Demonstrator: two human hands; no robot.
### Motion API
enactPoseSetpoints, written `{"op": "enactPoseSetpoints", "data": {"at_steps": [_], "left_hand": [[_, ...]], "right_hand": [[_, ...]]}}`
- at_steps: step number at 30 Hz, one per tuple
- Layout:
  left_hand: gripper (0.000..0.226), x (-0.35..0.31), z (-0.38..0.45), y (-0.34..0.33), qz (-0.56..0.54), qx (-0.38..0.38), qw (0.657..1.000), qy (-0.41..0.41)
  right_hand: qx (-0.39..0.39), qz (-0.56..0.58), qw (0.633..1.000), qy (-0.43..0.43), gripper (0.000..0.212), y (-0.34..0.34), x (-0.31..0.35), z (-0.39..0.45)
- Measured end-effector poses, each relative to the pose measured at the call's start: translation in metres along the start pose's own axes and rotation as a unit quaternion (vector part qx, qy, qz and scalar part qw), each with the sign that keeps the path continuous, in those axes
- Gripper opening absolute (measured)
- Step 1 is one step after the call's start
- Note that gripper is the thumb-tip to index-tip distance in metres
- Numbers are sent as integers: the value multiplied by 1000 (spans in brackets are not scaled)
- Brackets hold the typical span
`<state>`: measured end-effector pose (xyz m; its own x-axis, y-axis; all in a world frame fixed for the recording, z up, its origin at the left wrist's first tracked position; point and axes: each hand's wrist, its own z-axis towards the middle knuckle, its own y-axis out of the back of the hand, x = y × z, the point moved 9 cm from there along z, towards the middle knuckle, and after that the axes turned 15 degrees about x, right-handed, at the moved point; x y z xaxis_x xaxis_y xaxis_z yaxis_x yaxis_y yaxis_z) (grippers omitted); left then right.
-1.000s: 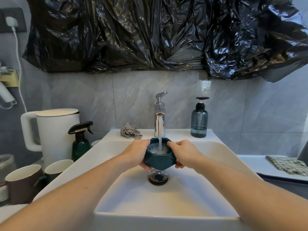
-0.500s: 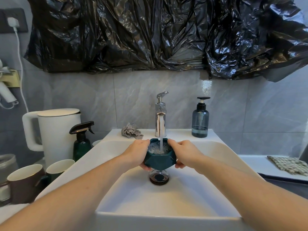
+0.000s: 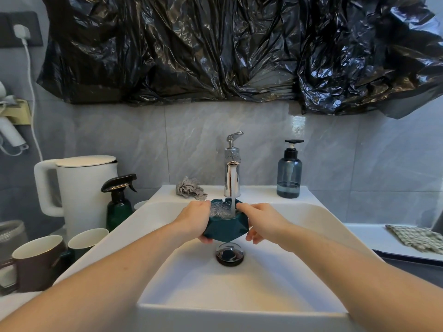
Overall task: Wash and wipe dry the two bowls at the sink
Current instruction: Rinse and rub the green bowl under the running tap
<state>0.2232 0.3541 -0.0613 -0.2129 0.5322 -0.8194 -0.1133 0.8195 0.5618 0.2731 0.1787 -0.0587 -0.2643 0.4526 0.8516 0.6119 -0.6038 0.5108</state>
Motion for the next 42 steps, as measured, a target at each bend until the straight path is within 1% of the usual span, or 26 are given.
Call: {"op": "enactPoseSetpoints", "data": {"at_steps": [6,12,17,23,28,30,33,36,42], "left_hand": [[43,2,-1,1,-26,-10,1000,6],[38,0,-6,5,2,-21,1000,12],[41,2,-6,6,3,-23,999,23],[40,3,-7,3,-33,-17,999,22],[38,5,-5,-2,-68,2,997,19],[35,4,-5,-3,-82,5,997,11],[22,0,-6,-5,-81,12,997,-14],[13,-1,-6,-8,-77,19,997,-23],[13,-3,-8,-8,-67,16,997,-32]], "right_hand": [[14,14,1000,10,51,-4,0,0],[36,17,999,13,52,-10,3,-1],[53,19,998,8,50,-15,4,-1],[51,25,998,16,47,-14,4,-4],[49,46,998,19,44,-13,3,-4],[46,61,997,16,40,-11,2,-4],[46,70,996,8,34,-11,-1,-3],[46,66,997,3,34,-10,-3,-1],[36,69,997,-2,30,-8,-4,0]]}}
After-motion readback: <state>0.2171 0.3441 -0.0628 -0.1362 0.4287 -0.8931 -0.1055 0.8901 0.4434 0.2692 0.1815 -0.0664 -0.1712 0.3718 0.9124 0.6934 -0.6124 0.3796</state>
